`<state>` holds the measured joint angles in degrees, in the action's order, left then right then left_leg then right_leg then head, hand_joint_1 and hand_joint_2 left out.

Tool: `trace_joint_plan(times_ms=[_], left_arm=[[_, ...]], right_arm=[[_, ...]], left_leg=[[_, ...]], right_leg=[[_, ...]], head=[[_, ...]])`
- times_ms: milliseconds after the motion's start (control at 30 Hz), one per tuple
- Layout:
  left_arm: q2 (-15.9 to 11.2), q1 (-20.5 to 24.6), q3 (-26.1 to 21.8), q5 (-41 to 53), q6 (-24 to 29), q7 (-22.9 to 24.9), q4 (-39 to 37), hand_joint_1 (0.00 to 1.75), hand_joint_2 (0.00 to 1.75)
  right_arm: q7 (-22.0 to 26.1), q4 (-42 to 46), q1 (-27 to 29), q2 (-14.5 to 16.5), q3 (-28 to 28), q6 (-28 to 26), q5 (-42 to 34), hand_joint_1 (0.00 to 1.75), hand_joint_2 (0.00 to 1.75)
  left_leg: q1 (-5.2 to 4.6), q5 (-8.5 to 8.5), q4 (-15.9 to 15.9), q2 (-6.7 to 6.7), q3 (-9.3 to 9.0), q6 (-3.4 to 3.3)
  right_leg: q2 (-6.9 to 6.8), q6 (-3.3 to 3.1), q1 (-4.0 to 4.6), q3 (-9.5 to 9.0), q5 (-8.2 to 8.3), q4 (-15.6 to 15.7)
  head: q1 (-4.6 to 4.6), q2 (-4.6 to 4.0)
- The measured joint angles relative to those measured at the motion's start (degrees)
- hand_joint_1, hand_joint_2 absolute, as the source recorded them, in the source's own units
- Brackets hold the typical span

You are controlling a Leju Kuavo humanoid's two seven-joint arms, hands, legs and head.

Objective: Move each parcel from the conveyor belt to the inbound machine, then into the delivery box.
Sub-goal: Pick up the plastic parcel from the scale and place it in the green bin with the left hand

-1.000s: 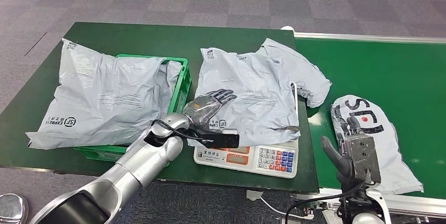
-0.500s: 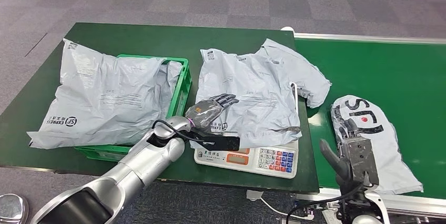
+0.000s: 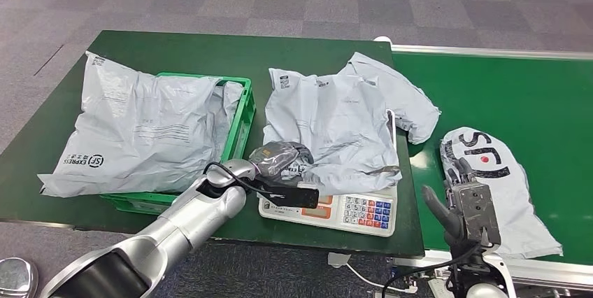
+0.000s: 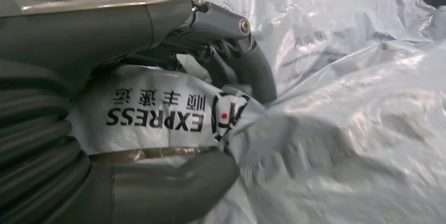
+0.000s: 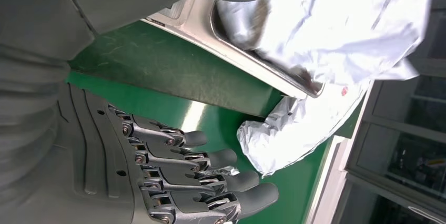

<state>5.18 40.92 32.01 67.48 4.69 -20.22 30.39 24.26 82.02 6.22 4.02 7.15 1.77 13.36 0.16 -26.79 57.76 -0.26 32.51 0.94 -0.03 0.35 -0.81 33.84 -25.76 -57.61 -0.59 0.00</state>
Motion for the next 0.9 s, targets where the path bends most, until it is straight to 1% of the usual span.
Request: trace_joint_plan(times_ms=[367, 900], left_arm=[[0.0, 0.3, 0.9, -0.9, 0.0, -0.3, -0.4, 1.75, 1.75], [-0.4, 2.1, 2.4, -2.2, 0.0, -0.1, -1.3, 1.75, 1.75]], right_arm=[[0.0, 0.0, 0.0, -0.3, -0.1, -0.4, -0.5, 0.00, 1.75], [-0.3, 0.0, 0.9, -0.6, -0.5, -0.7, -0.6, 0.00, 1.75]], left_leg=[[0.00, 0.00, 0.0, 0.00, -0.04, 0.00], [0.01, 0.01, 0.0, 0.04, -0.06, 0.01]], right_leg=[[-0.01, 0.00, 0.00, -0.03, 0.00, 0.0], [0.04, -0.04, 0.01, 0.01, 0.03, 0.0]], head=[[0.00, 0.00], [0.00, 0.00]])
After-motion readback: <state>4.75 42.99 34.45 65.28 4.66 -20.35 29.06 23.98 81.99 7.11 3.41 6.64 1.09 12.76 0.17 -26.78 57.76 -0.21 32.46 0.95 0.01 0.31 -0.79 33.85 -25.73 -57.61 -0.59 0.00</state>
